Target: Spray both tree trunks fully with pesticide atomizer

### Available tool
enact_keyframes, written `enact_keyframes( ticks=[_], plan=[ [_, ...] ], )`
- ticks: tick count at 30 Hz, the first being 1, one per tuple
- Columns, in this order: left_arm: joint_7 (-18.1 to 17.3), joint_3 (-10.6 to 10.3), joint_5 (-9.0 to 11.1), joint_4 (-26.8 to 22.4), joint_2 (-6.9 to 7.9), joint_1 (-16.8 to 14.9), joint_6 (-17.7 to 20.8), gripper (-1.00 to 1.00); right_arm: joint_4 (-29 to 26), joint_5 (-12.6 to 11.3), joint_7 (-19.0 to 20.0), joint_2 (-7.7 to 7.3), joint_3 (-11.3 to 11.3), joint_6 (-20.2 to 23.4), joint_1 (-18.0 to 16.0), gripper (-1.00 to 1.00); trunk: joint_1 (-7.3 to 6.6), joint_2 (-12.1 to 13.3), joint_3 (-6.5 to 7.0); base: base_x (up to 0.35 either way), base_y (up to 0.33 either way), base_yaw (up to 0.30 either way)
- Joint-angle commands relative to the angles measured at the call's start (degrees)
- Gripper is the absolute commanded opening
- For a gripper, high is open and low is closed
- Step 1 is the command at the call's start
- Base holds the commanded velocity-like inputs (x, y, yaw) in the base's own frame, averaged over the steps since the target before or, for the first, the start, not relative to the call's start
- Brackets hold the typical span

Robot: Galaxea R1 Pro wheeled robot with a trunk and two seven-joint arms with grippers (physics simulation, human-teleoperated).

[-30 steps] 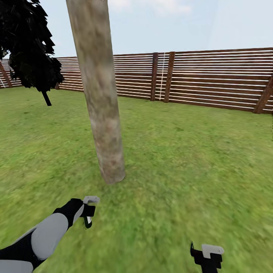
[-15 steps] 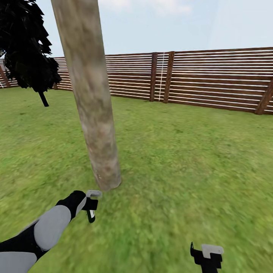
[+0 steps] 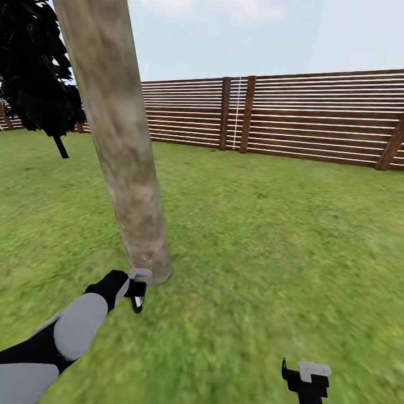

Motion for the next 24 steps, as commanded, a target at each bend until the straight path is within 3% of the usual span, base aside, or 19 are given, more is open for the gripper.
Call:
enact_keyframes(
  ticks=[1, 4, 6, 8, 10, 11, 12, 15, 16, 17, 19, 20, 21, 22, 24],
  plan=[
    [-0.46, 0.36, -0.71, -0.10, 0.15, -1.03, 0.29, -1.00, 0.00, 0.60, -0.31, 0.01, -0.31, -0.10, -0.04, 1.00, -0.01, -0.02, -0.06, 0.001, -0.001, 0.000],
    [-0.57, 0.25, -0.78, -0.76, 1.40, -1.92, 1.07, -1.00, 0.00, 0.60, -0.31, -0.02, -0.31, -0.10, -0.03, 1.00, -0.01, -0.02, -0.06, 0.000, 0.000, 0.000],
    [-0.77, 0.26, -0.84, -1.49, 1.10, -1.93, 1.74, -1.00, -0.02, 0.60, -0.31, -0.03, -0.31, -0.10, -0.05, 1.00, -0.01, -0.02, -0.06, 0.000, 0.000, 0.000],
    [-0.80, 0.20, -0.92, -1.69, -2.38, -2.52, 2.10, -1.00, -0.05, 0.60, -0.31, -0.03, -0.31, -0.10, -0.05, 1.00, -0.01, -0.02, -0.06, 0.000, 0.000, 0.000],
    [-0.83, 0.21, -0.93, -1.86, -4.42, -4.06, 5.29, -1.00, -0.03, 0.60, -0.31, -0.04, -0.31, -0.10, -0.05, 1.00, -0.01, -0.02, -0.06, 0.000, 0.000, 0.000],
    [-0.87, 0.18, -0.94, -2.26, -3.99, -4.38, 6.25, -1.00, -0.04, 0.60, -0.31, -0.04, -0.31, -0.10, -0.05, 1.00, -0.01, -0.02, -0.06, 0.000, 0.000, 0.000],
    [-0.95, 0.19, -0.86, -3.37, -2.44, -4.39, 6.79, -1.00, -0.03, 0.60, -0.31, -0.04, -0.31, -0.10, -0.04, 1.00, -0.01, -0.02, -0.06, 0.000, 0.000, 0.000],
    [-3.30, 0.16, -0.76, -5.10, 3.45, -4.11, 7.35, -1.00, -0.01, 0.60, -0.31, -0.04, -0.31, -0.10, -0.04, 1.00, -0.01, -0.02, -0.06, 0.000, 0.000, 0.000],
    [-4.87, 0.12, -0.95, -5.27, 3.84, -4.03, 7.41, -1.00, 0.00, 0.60, -0.31, -0.04, -0.31, -0.10, -0.03, 1.00, -0.01, -0.02, -0.06, 0.000, 0.000, 0.000],
    [-5.42, 0.17, -0.97, -5.33, 3.52, -4.16, 7.44, -1.00, 0.00, 0.60, -0.31, -0.04, -0.31, -0.10, -0.04, 1.00, -0.01, -0.02, -0.06, 0.000, 0.000, 0.000],
    [-5.80, 0.20, -1.04, -5.40, 0.60, -4.60, 7.67, -1.00, 0.00, 0.60, -0.31, -0.04, -0.31, -0.10, -0.04, 1.00, -0.01, -0.02, -0.06, 0.000, 0.000, 0.000],
    [-5.85, 0.10, -1.07, -5.55, -1.68, -4.92, 8.52, -1.00, 0.00, 0.60, -0.31, -0.04, -0.31, -0.10, -0.04, 1.00, -0.01, -0.02, -0.06, 0.000, 0.000, 0.000],
    [-5.87, 0.11, -1.08, -5.60, -2.10, -5.32, 9.03, -1.00, -0.01, 0.60, -0.31, -0.04, -0.31, -0.10, -0.05, 1.00, -0.01, -0.02, -0.06, 0.000, 0.000, 0.000],
    [-5.93, 0.12, -1.10, -5.71, -1.87, -5.73, 9.42, -1.00, -0.02, 0.60, -0.31, -0.04, -0.31, -0.10, -0.04, 1.00, -0.01, -0.02, -0.06, 0.000, 0.000, 0.000],
    [-6.12, 0.11, -1.04, -7.50, 0.61, -5.77, 9.66, -1.00, -0.06, 0.60, -0.31, -0.04, -0.31, -0.10, -0.05, 1.00, -0.01, -0.02, -0.06, 0.000, 0.000, 0.000]
  ],
)
